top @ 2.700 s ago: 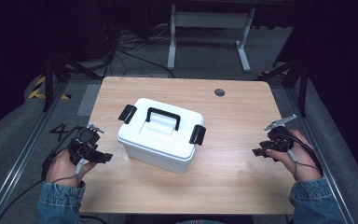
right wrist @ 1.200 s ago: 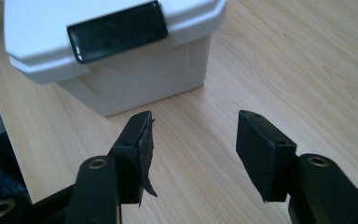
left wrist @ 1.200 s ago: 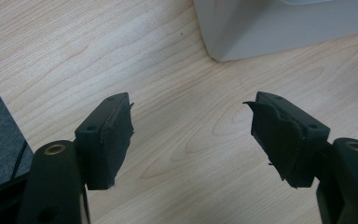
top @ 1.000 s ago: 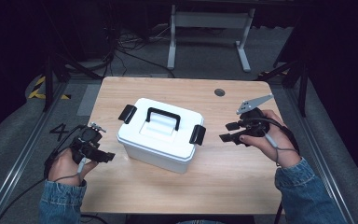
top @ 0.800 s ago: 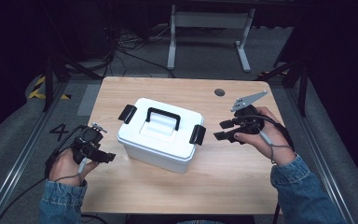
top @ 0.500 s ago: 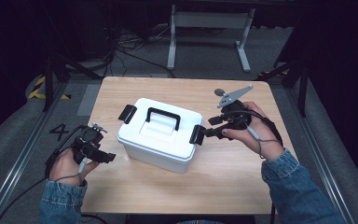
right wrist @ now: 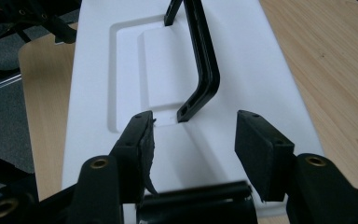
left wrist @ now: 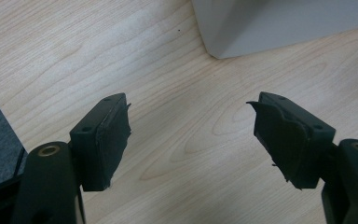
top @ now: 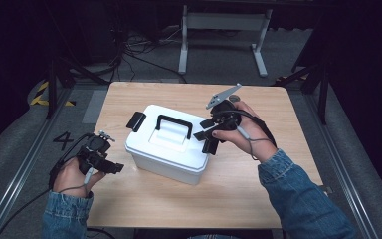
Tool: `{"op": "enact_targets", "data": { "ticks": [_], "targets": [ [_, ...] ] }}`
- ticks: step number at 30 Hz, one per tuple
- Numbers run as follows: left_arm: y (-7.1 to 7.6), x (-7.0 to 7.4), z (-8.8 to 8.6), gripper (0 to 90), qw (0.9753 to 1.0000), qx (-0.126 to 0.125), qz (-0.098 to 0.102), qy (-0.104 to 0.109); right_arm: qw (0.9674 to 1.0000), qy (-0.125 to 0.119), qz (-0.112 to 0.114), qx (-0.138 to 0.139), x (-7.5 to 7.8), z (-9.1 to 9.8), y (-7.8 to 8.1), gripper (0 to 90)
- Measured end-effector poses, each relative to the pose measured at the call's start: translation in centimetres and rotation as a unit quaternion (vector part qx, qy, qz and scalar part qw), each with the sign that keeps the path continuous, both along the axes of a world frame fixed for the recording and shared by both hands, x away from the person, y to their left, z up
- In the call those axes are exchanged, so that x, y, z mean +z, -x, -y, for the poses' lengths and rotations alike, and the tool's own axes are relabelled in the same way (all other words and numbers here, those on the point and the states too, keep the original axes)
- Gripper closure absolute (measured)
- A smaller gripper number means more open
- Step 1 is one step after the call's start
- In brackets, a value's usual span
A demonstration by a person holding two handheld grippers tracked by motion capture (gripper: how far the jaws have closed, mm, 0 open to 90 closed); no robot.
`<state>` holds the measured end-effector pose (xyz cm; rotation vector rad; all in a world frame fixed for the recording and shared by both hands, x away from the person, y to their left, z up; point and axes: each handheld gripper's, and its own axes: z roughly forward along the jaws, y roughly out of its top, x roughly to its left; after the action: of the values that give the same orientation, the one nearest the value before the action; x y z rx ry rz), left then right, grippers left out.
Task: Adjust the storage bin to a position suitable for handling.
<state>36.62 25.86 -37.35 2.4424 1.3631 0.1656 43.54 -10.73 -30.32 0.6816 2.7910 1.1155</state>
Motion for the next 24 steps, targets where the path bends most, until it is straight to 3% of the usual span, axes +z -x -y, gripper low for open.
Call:
{"op": "enact_targets", "data": {
  "ticks": [10,16,24],
  "targets": [
    [-0.4,0.0,0.0,27.2,1.0000,-0.006,0.003,-0.004,0.9999,-0.003,-0.010,-0.002,-1.4,-2.2,-1.9,53.1],
    [-0.3,-0.1,0.1,27.2,1.0000,0.001,-0.005,0.002,0.9999,-0.011,-0.007,0.004,-1.9,-3.0,-2.1,66.2],
    [-0.2,0.0,0.1,27.2,1.0000,-0.004,0.000,0.000,0.9999,-0.002,-0.006,0.012,-2.2,-3.7,-2.0,77.9]
  ]
}}
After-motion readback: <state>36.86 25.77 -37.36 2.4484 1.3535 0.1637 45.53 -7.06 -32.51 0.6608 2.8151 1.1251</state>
